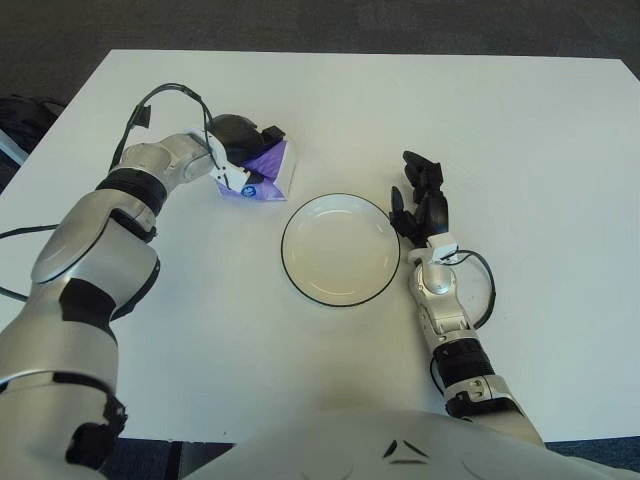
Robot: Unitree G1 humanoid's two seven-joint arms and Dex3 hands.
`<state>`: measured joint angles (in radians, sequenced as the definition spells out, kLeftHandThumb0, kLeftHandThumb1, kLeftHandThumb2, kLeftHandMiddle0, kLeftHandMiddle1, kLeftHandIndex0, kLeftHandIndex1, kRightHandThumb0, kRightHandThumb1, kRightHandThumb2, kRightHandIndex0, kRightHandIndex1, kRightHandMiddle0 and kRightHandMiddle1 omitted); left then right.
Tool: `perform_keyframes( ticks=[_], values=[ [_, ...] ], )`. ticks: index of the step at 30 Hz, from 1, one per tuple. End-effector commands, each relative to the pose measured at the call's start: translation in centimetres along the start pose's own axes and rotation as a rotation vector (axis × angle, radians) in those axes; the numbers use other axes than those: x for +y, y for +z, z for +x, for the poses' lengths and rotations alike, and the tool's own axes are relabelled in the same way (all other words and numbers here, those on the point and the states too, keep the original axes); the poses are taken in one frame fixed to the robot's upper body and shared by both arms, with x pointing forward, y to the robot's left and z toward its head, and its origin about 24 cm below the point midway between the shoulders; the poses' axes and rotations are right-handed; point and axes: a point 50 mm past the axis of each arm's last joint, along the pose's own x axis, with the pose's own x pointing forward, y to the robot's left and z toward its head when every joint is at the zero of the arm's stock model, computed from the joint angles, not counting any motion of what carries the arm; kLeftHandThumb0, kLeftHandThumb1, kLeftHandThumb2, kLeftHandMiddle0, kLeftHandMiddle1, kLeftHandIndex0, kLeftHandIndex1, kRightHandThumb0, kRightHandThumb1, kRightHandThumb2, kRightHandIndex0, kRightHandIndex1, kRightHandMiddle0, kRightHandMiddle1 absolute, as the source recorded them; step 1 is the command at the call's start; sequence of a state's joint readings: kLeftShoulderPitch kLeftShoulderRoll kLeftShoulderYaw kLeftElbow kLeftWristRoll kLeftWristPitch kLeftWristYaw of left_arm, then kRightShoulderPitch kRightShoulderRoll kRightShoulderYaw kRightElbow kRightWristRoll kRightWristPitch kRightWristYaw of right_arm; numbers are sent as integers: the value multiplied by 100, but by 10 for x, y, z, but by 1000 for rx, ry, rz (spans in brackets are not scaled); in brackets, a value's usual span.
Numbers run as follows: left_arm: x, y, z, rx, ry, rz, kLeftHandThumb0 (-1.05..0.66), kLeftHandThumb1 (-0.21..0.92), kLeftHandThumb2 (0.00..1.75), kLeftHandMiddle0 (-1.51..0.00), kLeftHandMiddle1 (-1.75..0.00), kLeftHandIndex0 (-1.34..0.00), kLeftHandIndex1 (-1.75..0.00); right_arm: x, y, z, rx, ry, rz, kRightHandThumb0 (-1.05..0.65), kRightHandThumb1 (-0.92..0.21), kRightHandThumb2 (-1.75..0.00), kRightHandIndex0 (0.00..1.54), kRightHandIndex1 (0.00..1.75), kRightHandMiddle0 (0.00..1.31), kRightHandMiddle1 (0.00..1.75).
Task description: Put the tissue paper into the plate.
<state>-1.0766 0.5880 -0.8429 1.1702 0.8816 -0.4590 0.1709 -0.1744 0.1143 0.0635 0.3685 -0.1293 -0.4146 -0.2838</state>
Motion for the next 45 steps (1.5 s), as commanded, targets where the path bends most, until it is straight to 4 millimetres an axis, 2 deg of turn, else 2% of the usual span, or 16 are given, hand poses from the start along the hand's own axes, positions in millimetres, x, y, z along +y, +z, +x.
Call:
perform_keyframes(
  ticks=[1, 6, 12, 15, 19, 21, 27, 31, 37, 45],
  values=[
    [-96, 55, -12, -120, -289, 18, 0, 24, 136, -62, -160, -57, -175, -21, -63, -57, 367, -61, -52, -58, -92, -60, 21, 55, 0, 93],
    [-91, 53, -10, -98, -231, -14, 0, 36, 126, -48, -170, -47, -175, -23, -63, -57, 367, -56, -45, -57, -92, -61, 21, 55, 0, 94],
    [-70, 40, -5, -56, -147, -90, 0, 37, 125, -47, -171, -46, -175, -23, -64, -57, 367, -52, -38, -56, -92, -61, 21, 55, 0, 94],
    [-68, 38, -5, -41, -119, -110, 0, 23, 131, -76, -138, -57, -175, -23, -64, -57, 367, -50, -39, -56, -92, -61, 21, 56, 0, 94],
    [-60, 35, -3, -27, -59, -134, 0, 16, 136, -86, -131, -59, -175, -23, -64, -56, 366, -47, -42, -56, -91, -61, 21, 56, 0, 94],
    [-50, 31, -2, -17, 18, -160, 0, 13, 146, -82, -152, -56, -175, -23, -64, -56, 367, -45, -45, -56, -91, -61, 21, 56, 0, 93],
    [-40, 28, -3, 23, 193, -282, 0, 11, 154, -78, -169, -54, -175, -22, -65, -56, 366, -41, -55, -57, -91, -60, 21, 56, 0, 92],
    [-26, 26, -2, 20, 296, -357, 0, 10, 156, -77, -173, -55, -175, -23, -65, -55, 365, -34, -64, -58, -91, -60, 21, 56, 0, 92],
    [13, 24, -2, -49, 516, -464, 0, 2, 166, -82, -174, -61, -175, -23, -66, -54, 363, -26, -76, -59, -91, -60, 21, 56, 0, 92],
    [27, 19, -8, -71, 649, -646, -1, -4, 173, -87, -175, -66, -175, -22, -68, -54, 364, -16, -68, -58, -90, -60, 22, 58, 0, 94]
  ],
)
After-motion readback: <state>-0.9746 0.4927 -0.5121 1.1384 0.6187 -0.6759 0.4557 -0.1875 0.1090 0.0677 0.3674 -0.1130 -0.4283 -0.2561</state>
